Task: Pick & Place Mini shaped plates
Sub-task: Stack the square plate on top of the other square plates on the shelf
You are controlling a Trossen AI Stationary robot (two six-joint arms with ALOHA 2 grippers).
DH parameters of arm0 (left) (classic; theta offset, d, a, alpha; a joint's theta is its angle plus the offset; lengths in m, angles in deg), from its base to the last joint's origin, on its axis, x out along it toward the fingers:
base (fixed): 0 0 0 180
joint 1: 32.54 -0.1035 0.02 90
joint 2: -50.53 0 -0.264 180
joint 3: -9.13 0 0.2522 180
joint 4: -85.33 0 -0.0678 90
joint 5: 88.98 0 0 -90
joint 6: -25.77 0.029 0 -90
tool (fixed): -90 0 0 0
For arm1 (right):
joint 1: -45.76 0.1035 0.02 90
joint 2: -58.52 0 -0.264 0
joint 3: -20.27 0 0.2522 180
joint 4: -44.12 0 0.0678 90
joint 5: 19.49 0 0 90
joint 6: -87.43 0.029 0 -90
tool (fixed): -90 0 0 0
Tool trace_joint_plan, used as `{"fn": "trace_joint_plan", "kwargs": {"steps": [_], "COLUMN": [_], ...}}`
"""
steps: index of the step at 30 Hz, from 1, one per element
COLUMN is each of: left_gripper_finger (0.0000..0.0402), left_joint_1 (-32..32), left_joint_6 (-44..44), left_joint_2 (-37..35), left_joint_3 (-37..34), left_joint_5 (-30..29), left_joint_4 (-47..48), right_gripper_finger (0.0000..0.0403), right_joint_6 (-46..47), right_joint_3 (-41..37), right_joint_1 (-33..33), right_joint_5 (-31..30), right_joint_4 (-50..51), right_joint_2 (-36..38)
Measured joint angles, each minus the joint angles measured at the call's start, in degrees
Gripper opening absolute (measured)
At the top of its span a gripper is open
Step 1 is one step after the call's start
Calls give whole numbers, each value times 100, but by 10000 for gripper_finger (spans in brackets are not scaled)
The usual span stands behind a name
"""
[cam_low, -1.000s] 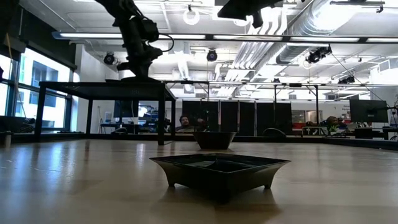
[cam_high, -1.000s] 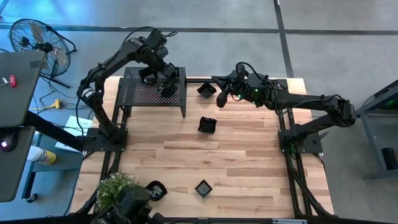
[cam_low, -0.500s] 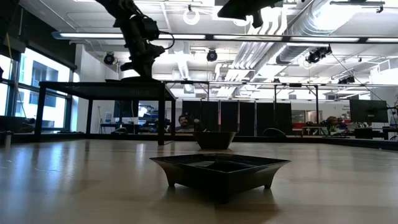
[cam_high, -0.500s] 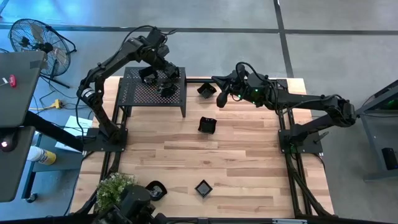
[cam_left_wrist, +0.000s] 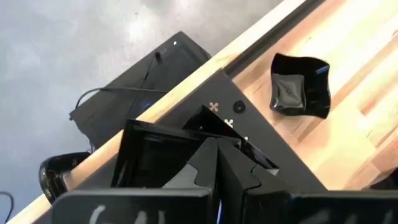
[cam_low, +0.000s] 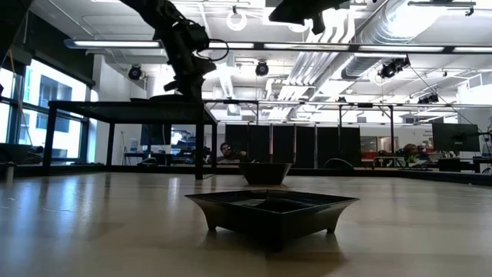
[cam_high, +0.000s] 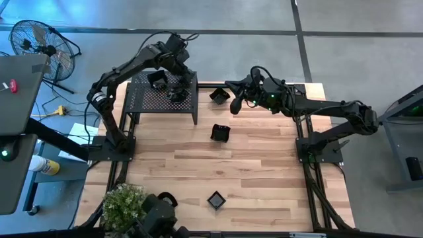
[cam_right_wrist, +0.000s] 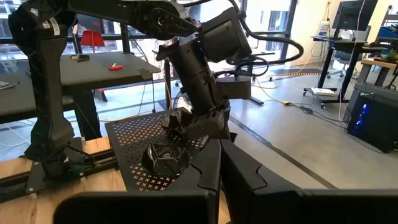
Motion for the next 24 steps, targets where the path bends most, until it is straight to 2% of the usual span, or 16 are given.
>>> {"fn": "trace_joint_plan", "kwargs": {"steps": [4,10,16,20,24], "left_gripper_finger": [0,0,0,0,0], "left_joint_1": [2,17,93,-77,-369], "left_joint_6": [1,76,-121,-589,-681], "left_joint_2": [5,5,-116,-270,-323], "left_joint_3": [0,0,-2,0,7], "left_joint_5": [32,503,536,21,-521], "left_joint_4": [-102,-92,-83,-24,199], "right_gripper_finger": [2,5,3,2,6], "right_joint_6": [-5,-5,-5,-5,-5], "right_joint_3": [0,0,0,0,0], "right_joint_1": [-1,-2,-1,0,-1], "right_joint_5": [0,0,-1,-1,0], "right_joint_4": [1,0,0,2,0], "right_joint_2": [0,0,0,0,0]}}
